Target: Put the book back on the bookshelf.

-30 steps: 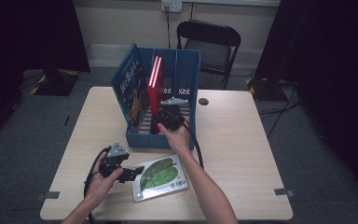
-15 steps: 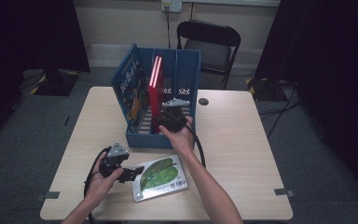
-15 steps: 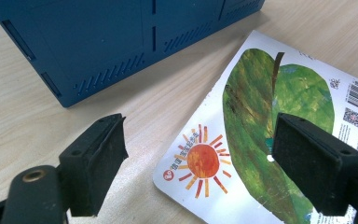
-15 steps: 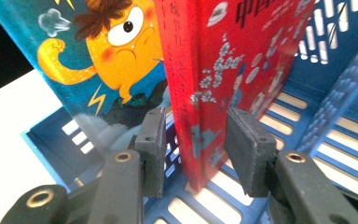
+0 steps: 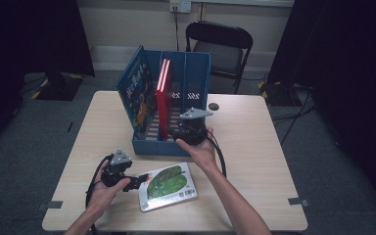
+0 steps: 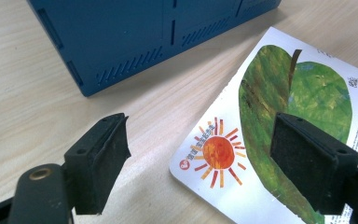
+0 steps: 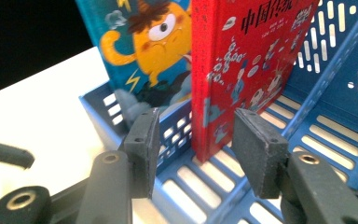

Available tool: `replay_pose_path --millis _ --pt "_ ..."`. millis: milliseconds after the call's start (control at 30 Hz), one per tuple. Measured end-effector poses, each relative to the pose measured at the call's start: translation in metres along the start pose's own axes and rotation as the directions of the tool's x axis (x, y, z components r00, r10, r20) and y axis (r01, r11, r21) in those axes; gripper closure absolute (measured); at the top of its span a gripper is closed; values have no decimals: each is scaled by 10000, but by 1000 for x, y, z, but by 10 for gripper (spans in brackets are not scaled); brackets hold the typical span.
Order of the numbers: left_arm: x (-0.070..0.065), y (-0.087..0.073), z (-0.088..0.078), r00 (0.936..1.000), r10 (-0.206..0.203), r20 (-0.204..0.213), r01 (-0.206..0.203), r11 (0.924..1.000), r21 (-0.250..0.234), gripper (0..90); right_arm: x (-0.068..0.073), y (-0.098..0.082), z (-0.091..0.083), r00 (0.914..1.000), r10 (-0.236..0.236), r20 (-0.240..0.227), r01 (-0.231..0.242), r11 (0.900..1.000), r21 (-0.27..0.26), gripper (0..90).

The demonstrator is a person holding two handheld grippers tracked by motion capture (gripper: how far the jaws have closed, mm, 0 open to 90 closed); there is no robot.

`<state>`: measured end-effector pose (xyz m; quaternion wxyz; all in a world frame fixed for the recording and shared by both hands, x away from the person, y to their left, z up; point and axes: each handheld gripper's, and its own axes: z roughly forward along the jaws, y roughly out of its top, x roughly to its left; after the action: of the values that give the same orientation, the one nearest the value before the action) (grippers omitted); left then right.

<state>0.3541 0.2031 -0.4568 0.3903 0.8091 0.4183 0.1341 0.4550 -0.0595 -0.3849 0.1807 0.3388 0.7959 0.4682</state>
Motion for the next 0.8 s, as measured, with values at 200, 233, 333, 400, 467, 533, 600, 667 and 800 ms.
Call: replay_pose_path --millis 200,233,333,400,467,533,600,667,800 --pt "-3 -2 -4 10000 4 -66 -4 10000 -16 202 7 -10 -27 9993 -326 -196 325 9995 -57 466" --pt "-3 -2 -4 10000 4 -66 -4 10000 -16 205 7 -10 -27 9993 -326 -196 325 9995 -57 466" --pt "-4 -3 -3 9998 -111 -142 113 9998 176 226 11 -22 -43 9987 -453 -223 455 9989 95 458" --pt "-5 -3 -3 9998 -150 -122 153 9997 200 233 13 -30 -49 9985 -472 -265 475 9988 127 455" --pt "-5 -4 -3 9997 -217 -112 219 9995 229 244 15 -39 -55 9984 -475 -314 481 9987 171 451" --pt "-5 -6 -2 9994 -328 -64 329 9991 250 259 17 -47 -58 9978 -503 -429 519 9980 368 435" --pt "-6 -7 -1 9993 -369 114 366 9990 242 273 19 -55 -60 9977 -407 -541 436 9976 537 432" --pt "-6 -7 -1 9995 -301 80 299 9991 298 299 20 -60 -61 9971 -452 -606 490 9968 629 430" --pt "-9 -9 3 9998 -153 145 145 9984 551 320 21 -78 -61 9969 -414 -667 481 9936 1020 411"
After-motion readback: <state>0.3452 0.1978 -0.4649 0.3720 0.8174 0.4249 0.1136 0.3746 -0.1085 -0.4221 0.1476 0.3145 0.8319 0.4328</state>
